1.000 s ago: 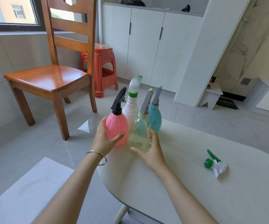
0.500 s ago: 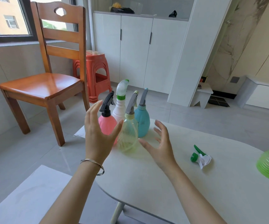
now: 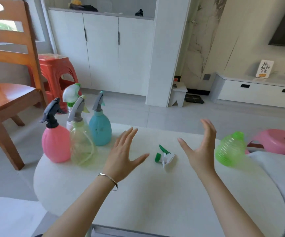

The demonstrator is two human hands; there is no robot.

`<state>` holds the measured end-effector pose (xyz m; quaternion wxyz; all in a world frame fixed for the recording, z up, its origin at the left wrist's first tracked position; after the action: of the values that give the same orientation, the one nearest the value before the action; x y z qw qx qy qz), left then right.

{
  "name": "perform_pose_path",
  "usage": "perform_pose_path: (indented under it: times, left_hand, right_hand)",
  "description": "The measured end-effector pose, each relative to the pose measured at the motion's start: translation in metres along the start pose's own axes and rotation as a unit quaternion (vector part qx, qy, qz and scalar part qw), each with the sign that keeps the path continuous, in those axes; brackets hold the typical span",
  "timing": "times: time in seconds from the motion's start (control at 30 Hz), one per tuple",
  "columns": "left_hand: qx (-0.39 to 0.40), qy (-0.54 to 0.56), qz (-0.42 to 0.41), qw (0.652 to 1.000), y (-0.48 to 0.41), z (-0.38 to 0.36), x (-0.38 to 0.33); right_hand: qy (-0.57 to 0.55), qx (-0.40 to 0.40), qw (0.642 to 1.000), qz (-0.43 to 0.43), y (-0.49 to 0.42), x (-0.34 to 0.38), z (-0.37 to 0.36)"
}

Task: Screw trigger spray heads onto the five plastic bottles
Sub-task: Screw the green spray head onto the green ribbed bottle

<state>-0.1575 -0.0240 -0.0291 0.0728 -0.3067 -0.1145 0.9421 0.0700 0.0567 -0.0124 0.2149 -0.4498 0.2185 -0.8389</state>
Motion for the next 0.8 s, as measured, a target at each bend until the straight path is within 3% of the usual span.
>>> perform_pose_path:
  times: [0.1, 0.3, 0.53, 0.8]
  left_hand:
    - [0.039, -0.016, 0.011, 0.999, -0.015, -0.025, -0.004]
    - [0.053, -0.009, 0.020, 0.998, -0.035, -0.061, -0.016]
    - [0.058, 0.014, 0.022, 0.998, -0.046, -0.085, -0.027]
    - [0.044, 0.045, 0.006, 0.998, -0.045, -0.085, -0.038]
  right_hand:
    - [0.046, -0.069, 0.995, -0.047, -0.005, -0.037, 0.029]
    - [0.066, -0.133, 0.975, -0.166, -0.007, -0.103, 0.068]
    - [-0.043, -0.098, 0.958, -0.267, 0.004, -0.144, 0.063]
    - [-0.075, -0.090, 0.953, -0.281, 0.002, -0.125, 0.053]
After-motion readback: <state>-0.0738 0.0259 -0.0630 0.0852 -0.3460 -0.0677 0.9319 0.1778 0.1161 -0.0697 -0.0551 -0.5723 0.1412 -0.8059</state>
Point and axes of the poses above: each hand's wrist, its own y-axis away from the middle knuckle, its own z-axis out of the back of the hand, x = y × z, the point moved 1 cm from there along -y, towards the middle knuckle, and after that the axes turned 14 degrees about x, right-handed, at the moved point
